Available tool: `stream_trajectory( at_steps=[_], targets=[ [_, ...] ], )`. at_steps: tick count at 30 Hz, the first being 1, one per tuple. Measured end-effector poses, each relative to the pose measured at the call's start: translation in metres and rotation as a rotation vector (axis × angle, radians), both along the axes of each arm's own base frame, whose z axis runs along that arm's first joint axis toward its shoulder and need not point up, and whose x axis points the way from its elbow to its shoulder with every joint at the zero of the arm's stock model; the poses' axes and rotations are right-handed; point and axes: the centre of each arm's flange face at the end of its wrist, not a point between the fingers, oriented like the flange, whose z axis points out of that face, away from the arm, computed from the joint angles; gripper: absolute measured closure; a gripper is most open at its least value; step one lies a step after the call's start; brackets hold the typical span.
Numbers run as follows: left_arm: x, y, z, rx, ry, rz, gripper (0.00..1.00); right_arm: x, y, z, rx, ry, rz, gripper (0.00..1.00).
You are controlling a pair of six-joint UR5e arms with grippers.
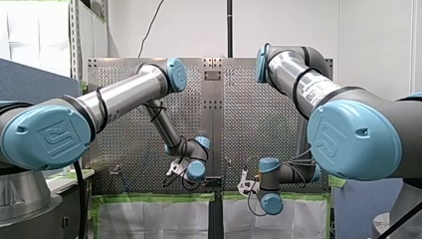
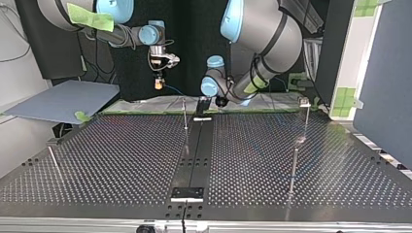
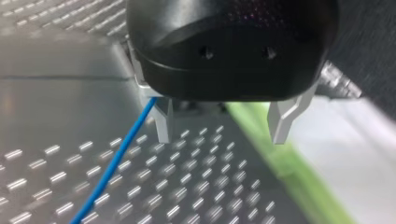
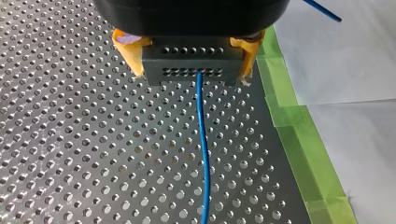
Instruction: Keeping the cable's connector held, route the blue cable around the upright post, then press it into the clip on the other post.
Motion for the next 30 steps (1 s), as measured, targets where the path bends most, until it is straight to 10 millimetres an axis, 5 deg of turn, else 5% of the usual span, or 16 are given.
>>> stream_trajectory(
  at_steps=[8,30],
  targets=[
    [-0.011,-0.009,-0.021,-0.078,0.040,-0.043,0.00,0.002,0.001,0.000,0.000,0.017,0.022,1.00],
    [-0.017,-0.018,-0.025,-0.284,0.105,-0.065,0.00,-0.002,-0.003,-0.002,0.012,0.035,0.076,1.00]
  ],
)
